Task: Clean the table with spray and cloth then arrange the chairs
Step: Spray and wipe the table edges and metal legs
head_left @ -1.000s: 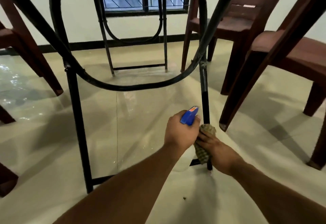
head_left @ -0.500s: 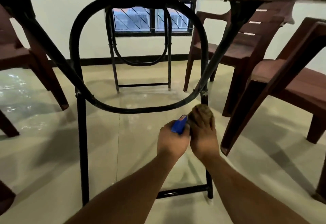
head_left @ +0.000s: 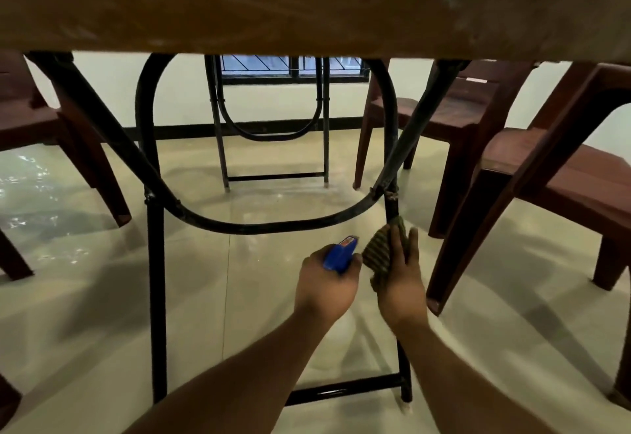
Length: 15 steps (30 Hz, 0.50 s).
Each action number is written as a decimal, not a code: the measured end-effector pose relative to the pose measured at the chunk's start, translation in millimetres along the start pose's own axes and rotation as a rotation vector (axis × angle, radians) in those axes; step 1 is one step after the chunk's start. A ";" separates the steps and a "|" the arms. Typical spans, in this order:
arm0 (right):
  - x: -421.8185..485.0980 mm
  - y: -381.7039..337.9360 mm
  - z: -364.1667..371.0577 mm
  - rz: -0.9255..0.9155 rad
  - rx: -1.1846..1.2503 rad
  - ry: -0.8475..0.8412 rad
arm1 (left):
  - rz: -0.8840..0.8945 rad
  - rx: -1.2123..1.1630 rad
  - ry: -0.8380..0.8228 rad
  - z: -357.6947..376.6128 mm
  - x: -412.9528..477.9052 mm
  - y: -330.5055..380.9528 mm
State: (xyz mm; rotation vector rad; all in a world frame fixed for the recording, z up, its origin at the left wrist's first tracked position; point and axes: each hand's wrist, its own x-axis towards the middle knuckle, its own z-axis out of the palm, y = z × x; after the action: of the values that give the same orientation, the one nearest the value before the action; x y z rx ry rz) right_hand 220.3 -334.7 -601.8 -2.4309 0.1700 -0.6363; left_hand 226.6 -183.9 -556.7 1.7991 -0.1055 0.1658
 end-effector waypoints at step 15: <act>69.7 -64.2 -21.8 -0.049 -0.246 0.246 | 0.037 0.097 -0.003 -13.1 -7.8 -3.4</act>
State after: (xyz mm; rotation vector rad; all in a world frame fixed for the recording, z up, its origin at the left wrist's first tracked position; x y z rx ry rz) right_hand 269.0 -313.2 -520.5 -2.5897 0.3055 -0.9881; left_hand 218.7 -170.5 -558.3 1.8949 -0.1353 0.1977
